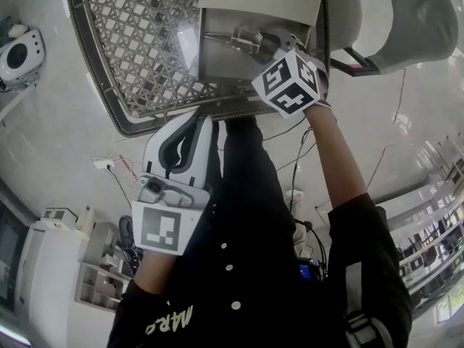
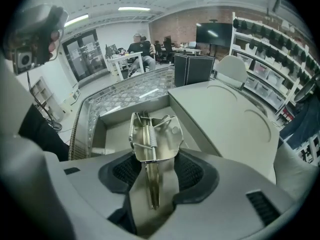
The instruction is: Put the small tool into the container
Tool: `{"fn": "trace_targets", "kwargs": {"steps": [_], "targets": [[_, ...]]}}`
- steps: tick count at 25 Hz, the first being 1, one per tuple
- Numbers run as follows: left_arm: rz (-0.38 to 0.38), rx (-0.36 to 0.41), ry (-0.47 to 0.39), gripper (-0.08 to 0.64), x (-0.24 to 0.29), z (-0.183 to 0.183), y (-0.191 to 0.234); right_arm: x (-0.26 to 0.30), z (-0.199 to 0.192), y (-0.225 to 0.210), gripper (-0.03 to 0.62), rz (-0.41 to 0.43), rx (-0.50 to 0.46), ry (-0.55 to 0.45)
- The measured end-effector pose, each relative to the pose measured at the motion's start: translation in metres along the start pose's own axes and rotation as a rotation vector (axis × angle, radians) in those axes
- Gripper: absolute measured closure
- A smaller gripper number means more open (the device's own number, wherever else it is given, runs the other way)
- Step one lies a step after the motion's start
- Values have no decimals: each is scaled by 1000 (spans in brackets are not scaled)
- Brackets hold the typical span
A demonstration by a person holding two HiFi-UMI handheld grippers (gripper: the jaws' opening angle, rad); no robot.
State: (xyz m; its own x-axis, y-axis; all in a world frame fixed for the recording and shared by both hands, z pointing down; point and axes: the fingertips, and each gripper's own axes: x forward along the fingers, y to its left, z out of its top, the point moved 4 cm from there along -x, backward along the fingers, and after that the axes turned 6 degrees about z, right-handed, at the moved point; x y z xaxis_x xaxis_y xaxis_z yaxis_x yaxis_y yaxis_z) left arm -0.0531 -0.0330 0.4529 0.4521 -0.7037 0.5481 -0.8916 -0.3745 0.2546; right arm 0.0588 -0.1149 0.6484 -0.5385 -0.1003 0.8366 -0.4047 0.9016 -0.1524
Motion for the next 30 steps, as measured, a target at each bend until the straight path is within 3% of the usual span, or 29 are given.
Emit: {"fn": "trace_targets", "kwargs": {"steps": [5, 16, 23, 30], "targets": [[2, 3, 2, 520, 3, -5, 5, -7, -2, -6, 356, -50, -27, -26], [-40, 51, 9, 520, 33, -14, 2, -18, -13, -6, 339, -23, -1, -3], [-70, 72, 8, 520, 50, -19, -6, -19, -15, -5, 410, -60, -14, -28], [-86, 84, -2, 520, 51, -19, -11, -31, -16, -5, 410, -79, -13, -39]]}}
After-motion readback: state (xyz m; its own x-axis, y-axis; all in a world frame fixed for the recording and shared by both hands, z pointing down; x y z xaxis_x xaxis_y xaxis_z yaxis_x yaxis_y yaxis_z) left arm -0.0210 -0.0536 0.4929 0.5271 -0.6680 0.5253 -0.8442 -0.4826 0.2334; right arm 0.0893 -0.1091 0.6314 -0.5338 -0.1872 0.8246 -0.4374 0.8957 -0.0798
